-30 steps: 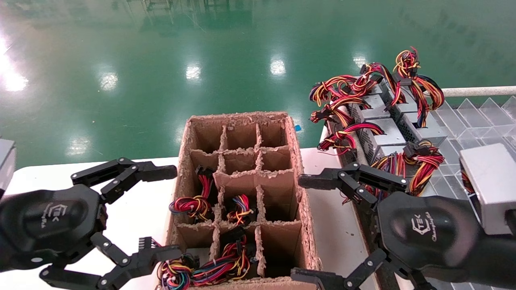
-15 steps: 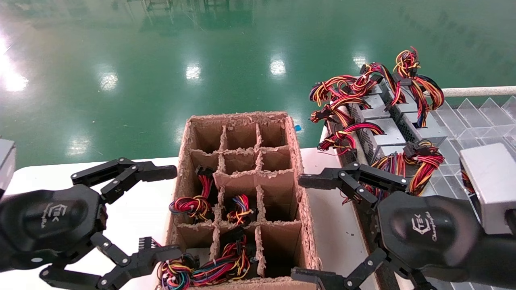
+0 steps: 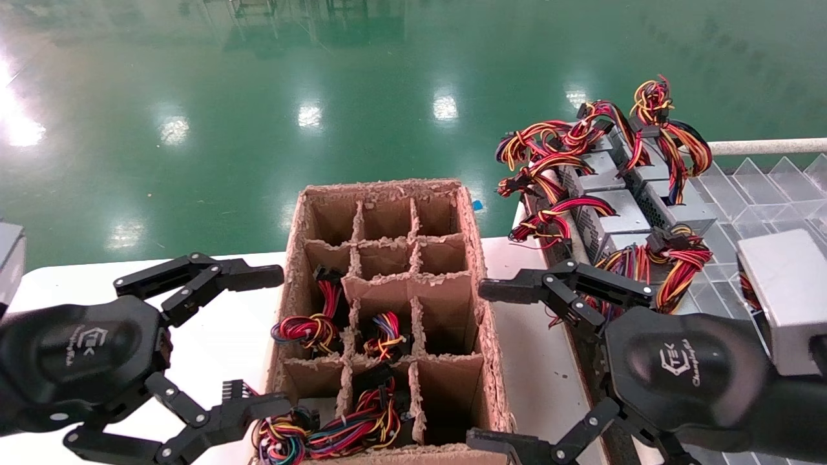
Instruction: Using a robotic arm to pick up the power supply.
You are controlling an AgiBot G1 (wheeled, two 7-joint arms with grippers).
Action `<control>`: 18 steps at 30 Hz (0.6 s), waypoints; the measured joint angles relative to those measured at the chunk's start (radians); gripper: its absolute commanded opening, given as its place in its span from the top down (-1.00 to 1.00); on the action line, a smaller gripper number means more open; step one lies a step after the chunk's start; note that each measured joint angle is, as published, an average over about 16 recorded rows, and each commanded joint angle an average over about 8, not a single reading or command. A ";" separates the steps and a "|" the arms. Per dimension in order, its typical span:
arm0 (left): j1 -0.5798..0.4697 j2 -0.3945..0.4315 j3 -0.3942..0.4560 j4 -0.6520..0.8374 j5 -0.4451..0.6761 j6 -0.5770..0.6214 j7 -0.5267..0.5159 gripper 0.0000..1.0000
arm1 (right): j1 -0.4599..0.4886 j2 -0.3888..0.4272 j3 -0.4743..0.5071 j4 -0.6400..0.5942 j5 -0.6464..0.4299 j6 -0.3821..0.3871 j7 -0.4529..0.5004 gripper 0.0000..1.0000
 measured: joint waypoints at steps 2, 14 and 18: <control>0.000 0.000 0.000 0.000 0.000 0.000 0.000 -1.00 | 0.000 0.000 0.000 0.000 0.000 0.000 0.000 -1.00; 0.000 0.000 0.000 0.000 0.000 0.000 0.000 -1.00 | 0.000 0.000 0.000 0.000 0.000 0.000 0.000 -1.00; 0.000 0.000 0.000 0.000 0.000 0.000 0.000 -1.00 | 0.000 0.000 0.000 0.000 0.000 0.000 0.000 -1.00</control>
